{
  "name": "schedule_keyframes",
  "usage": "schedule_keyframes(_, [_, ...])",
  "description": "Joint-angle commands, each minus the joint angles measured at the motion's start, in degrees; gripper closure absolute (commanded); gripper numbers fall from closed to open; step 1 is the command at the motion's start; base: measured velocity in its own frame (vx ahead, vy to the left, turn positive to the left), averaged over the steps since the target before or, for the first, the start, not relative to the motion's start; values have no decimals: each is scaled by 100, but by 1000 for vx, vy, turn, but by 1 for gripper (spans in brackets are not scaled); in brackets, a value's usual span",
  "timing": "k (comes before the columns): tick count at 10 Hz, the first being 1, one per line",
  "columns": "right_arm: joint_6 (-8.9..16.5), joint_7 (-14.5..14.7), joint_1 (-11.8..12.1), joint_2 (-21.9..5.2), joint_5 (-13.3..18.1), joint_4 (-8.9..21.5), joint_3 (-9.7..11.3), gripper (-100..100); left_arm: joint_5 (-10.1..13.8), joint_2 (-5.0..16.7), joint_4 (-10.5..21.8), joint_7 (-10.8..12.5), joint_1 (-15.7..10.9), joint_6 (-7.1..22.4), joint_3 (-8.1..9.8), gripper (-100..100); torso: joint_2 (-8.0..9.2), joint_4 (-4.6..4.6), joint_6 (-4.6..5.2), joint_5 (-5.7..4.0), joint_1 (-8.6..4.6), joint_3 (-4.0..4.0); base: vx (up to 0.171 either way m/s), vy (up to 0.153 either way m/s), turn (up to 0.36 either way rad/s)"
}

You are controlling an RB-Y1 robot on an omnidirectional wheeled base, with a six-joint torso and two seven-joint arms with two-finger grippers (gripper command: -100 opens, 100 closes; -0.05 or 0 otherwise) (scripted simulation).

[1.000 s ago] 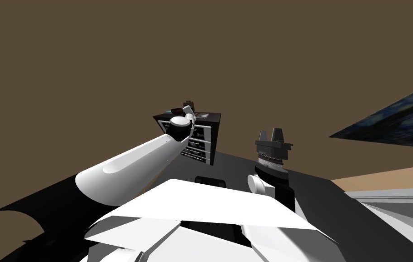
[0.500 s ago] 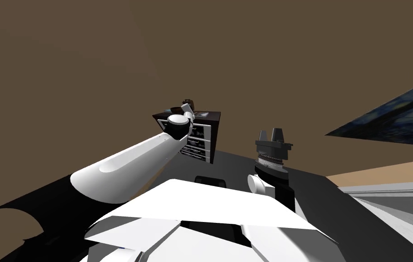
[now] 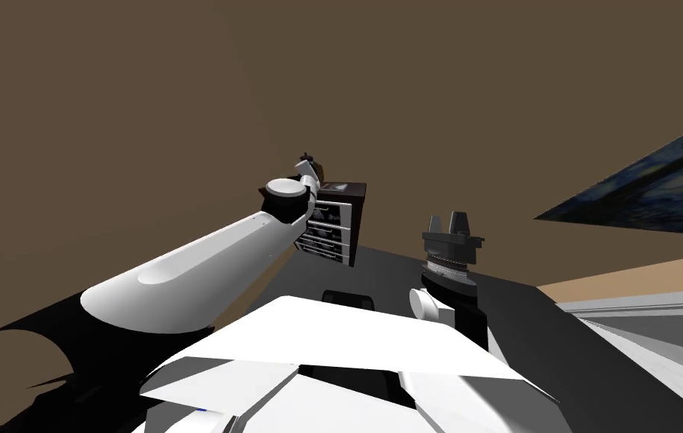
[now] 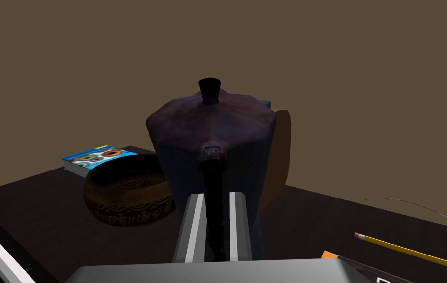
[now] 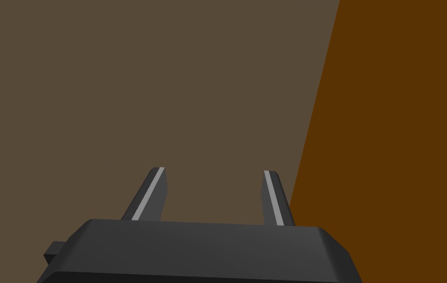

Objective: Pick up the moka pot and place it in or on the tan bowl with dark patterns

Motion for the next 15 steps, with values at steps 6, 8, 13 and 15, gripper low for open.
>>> schedule_keyframes(6, [0, 0, 0, 0, 0, 0, 0, 0, -106, 95, 497, 326, -589, 198, -122, 100, 14, 9, 3, 4, 4, 12, -65, 109, 23])
schedule_keyframes(8, [0, 0, 0, 0, 0, 0, 0, 0, -134, 111, 605, 376, -710, 233, -127, 100, 5, 11, 5, 3, 2, 9, -16, 105, 19])
schedule_keyframes(13, [0, 0, 0, 1, 0, 0, 1, 0, -219, 137, 893, 498, -1043, 311, -117, 100, 5, 17, 13, -8, -26, 12, -23, 75, 21])
schedule_keyframes(15, [0, 0, 0, 0, 0, 0, 0, 0, -219, 137, 986, 498, -1043, 311, -167, 100, 21, 29, 14, -8, -4, 26, -14, 102, 4])
